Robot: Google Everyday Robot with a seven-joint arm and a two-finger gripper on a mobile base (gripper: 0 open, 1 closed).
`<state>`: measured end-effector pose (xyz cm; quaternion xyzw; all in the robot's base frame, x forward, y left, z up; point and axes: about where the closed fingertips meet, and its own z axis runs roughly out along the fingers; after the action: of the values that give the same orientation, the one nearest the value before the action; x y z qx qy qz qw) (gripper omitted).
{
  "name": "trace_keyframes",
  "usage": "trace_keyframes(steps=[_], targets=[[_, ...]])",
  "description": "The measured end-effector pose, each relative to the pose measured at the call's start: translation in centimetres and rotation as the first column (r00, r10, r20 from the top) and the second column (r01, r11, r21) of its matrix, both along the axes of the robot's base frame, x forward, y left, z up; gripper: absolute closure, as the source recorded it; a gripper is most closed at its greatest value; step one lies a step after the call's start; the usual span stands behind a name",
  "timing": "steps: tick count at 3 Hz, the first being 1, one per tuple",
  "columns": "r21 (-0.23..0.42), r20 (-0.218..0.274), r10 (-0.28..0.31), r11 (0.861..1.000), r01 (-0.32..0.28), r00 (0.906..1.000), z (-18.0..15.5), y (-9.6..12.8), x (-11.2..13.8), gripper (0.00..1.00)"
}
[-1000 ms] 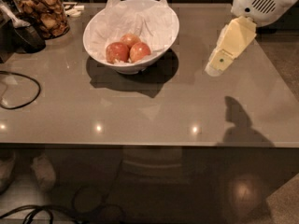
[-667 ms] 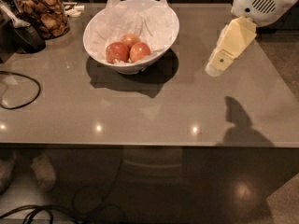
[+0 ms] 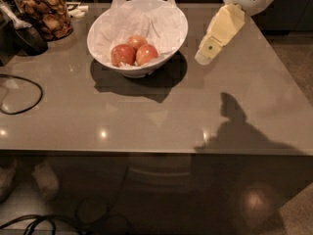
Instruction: Pick apple from white bowl
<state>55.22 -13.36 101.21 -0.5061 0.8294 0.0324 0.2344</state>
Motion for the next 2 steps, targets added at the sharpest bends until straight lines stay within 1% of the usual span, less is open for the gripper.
trace_keyframes(steps=[1, 2], targets=[[0.014, -0.016, 0.022, 1.0, -0.022, 0.9996, 0.2, 1.5, 1.9, 0.0], [0.021, -0.024, 0.037, 0.999, -0.037, 0.999, 0.5, 2.7, 3.2, 0.0]])
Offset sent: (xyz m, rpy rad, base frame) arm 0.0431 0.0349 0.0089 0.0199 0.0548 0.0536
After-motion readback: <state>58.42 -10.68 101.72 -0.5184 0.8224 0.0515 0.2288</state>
